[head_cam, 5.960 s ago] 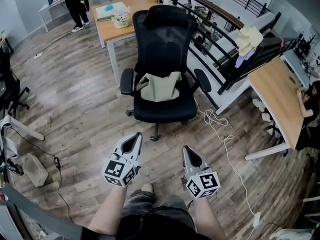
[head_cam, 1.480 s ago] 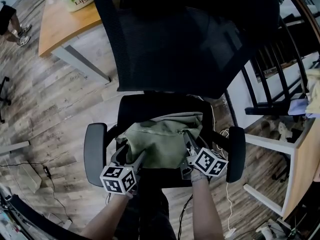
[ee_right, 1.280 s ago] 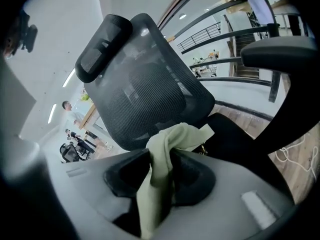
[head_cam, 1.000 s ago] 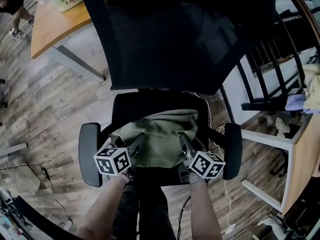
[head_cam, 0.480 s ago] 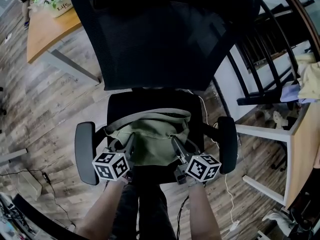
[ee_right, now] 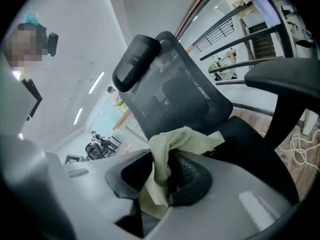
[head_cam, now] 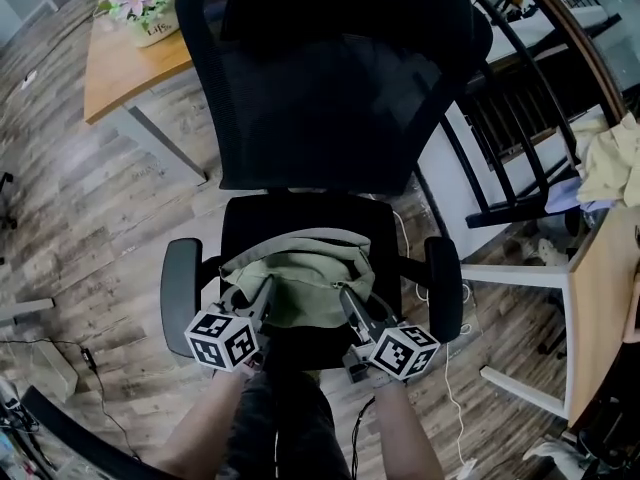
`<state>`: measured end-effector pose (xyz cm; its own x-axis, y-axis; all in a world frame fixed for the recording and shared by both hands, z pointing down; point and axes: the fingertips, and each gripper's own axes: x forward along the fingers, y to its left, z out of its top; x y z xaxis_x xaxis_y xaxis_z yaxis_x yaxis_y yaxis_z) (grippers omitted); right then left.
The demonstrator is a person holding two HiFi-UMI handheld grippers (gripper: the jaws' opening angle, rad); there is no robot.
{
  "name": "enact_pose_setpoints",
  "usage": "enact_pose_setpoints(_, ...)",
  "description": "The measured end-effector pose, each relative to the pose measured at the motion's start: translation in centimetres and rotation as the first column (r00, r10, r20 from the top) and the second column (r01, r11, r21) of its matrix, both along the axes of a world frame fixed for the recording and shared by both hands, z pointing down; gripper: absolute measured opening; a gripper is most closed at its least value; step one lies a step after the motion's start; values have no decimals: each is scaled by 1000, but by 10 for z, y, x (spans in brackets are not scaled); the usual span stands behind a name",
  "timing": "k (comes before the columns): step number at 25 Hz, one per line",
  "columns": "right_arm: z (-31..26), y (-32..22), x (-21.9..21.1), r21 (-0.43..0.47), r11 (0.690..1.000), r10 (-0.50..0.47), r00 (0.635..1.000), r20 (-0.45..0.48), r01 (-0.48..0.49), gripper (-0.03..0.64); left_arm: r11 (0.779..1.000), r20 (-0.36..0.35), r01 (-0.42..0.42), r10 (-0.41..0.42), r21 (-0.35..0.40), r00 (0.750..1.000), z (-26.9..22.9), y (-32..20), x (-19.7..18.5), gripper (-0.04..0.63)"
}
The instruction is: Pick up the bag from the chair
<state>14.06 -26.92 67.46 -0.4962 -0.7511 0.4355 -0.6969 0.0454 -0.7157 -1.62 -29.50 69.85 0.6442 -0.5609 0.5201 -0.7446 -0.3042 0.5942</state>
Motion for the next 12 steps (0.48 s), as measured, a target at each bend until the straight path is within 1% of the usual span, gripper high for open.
enact_pose_setpoints(4,-22,7,1,44,999,26,1000,9,-26,95,999,4,-10,10,40,1000,-23,5,-2,25)
enact_pose_setpoints(12,-75,15,-2,140,990,20,999,34,-25,95,992,-2,-12,12,125,1000,-77,11,-5,25)
